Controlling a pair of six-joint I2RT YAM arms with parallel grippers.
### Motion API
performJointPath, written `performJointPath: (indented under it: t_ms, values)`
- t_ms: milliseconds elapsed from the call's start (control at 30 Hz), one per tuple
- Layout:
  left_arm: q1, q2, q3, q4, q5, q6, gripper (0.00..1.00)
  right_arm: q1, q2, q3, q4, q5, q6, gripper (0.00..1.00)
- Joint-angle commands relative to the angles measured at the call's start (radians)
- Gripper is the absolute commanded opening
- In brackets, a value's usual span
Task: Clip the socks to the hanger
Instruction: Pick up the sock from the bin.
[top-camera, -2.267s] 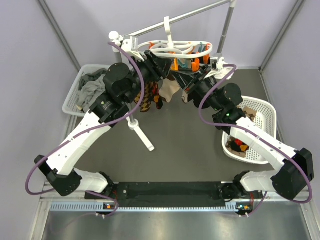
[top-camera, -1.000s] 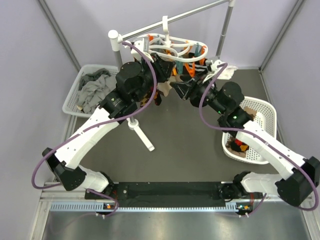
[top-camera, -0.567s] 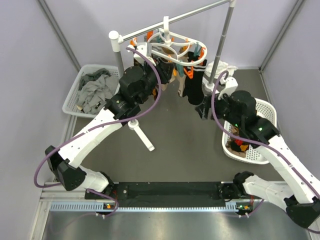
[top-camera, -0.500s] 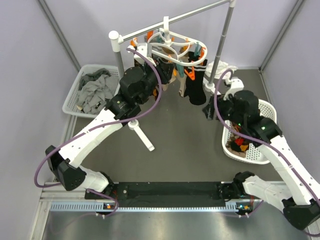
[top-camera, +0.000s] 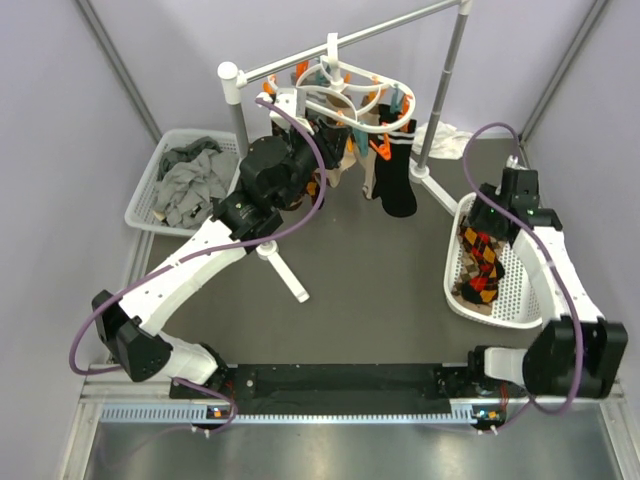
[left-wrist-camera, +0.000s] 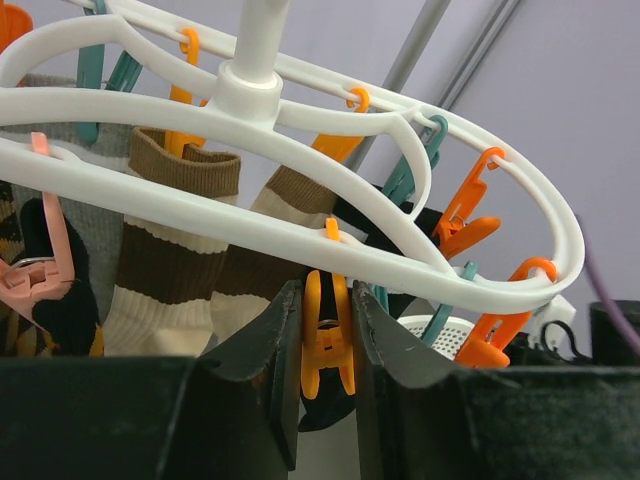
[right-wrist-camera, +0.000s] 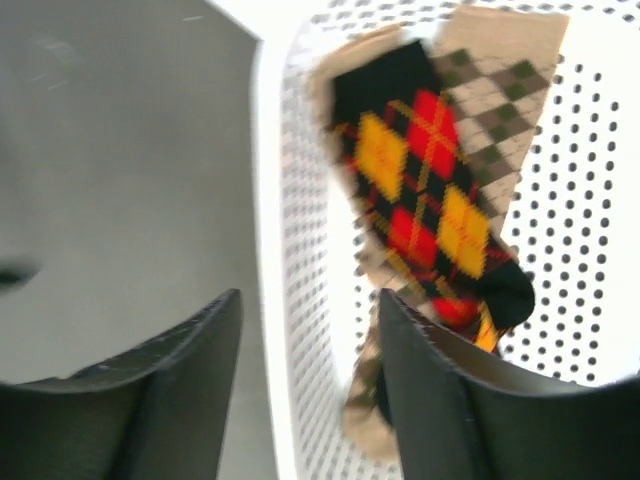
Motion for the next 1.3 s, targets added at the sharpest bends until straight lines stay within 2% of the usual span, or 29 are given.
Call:
performJointPath:
  t_ms: [0, 133, 233, 667, 867, 967, 1000, 1067, 1100, 1267]
  values:
    - [0.0, -0.031, -0.012, 0.01, 0.021, 0.019, 0.11, -0.083, 0.137, 0.021, 0.153, -0.06, -0.001, 0.53]
    - [0.0, -0.037, -0.022, 0.01, 0.03, 0.012, 0.11, -0.138, 0.311, 0.051, 0.201, -0.071, -0.032, 0.43]
    - [0.0, -0.039, -0.021, 0.01, 0.045, 0.001, 0.11, -0.155, 0.387, 0.073, 0.218, -0.082, -0.058, 0.4]
    - [0.0, -0.037, -0.016, -0.001, 0.059, -0.014, 0.11, -0.159, 0.562, 0.119, 0.307, -0.063, -0.141, 0.4]
    - [0.0, -0.033, -0.013, -0.004, 0.059, -0.022, 0.11, -0.158, 0.605, 0.116, 0.313, -0.077, -0.144, 0.3]
    - [0.0, -0.034, -0.012, -0.01, 0.058, -0.021, 0.11, -0.158, 0.606, 0.105, 0.31, -0.079, -0.146, 0.2]
    - [0.0, -0.034, -0.01, -0.011, 0.056, -0.021, 0.11, -0.158, 0.605, 0.104, 0.307, -0.074, -0.146, 0.13]
    - [0.0, -0.034, -0.01, -0.018, 0.05, -0.018, 0.11, -0.159, 0.597, 0.099, 0.296, -0.069, -0.149, 0.07]
    - [0.0, -0.036, -0.009, -0.019, 0.05, -0.018, 0.11, -0.159, 0.591, 0.096, 0.291, -0.068, -0.149, 0.0]
    - [0.0, -0.042, -0.009, -0.022, 0.047, -0.018, 0.11, -0.159, 0.524, 0.079, 0.278, -0.066, -0.152, 0.0]
